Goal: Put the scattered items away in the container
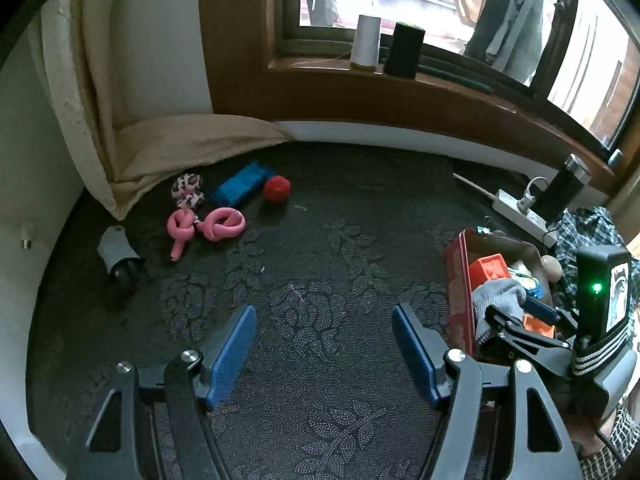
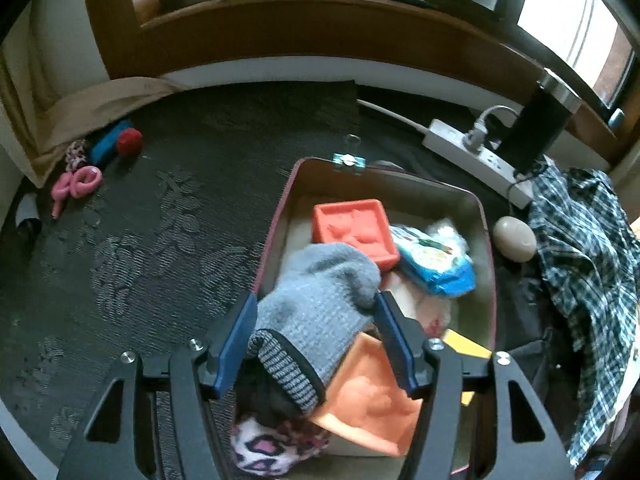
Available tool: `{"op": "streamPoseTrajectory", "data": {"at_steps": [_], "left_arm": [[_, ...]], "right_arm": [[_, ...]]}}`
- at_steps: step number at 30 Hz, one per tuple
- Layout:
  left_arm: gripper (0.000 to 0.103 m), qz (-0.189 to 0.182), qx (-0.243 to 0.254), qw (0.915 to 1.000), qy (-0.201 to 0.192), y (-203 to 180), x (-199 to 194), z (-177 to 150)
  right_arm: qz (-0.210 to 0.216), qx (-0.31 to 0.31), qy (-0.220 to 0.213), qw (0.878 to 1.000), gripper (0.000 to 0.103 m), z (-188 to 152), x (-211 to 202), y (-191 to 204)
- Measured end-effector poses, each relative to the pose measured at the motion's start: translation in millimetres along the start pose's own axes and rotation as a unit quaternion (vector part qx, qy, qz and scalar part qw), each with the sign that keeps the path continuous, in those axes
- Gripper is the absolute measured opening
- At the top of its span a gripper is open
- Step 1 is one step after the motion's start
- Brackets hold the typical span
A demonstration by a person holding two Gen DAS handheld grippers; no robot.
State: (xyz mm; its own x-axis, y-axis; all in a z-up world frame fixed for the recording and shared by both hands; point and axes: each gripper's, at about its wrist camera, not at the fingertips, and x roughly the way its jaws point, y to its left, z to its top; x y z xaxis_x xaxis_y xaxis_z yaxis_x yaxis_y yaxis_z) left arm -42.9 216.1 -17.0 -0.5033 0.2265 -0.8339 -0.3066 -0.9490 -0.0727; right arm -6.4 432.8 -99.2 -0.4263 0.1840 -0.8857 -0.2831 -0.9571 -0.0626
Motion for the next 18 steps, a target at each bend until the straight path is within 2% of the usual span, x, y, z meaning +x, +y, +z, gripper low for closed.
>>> {"op": "streamPoseTrajectory", "data": {"at_steps": [6, 18], "left_arm": [[0.072, -0.003, 0.005, 1.0, 0.001, -2, 1, 1], [0.072, 0.007, 0.005, 1.0, 0.004, 10, 2, 4]], "right_arm": [[-0.013, 0.02, 0.006, 1.0, 0.069, -13, 1, -21], [-0.026, 0.06, -0.005, 0.998, 0.069, -14, -10, -28]]}}
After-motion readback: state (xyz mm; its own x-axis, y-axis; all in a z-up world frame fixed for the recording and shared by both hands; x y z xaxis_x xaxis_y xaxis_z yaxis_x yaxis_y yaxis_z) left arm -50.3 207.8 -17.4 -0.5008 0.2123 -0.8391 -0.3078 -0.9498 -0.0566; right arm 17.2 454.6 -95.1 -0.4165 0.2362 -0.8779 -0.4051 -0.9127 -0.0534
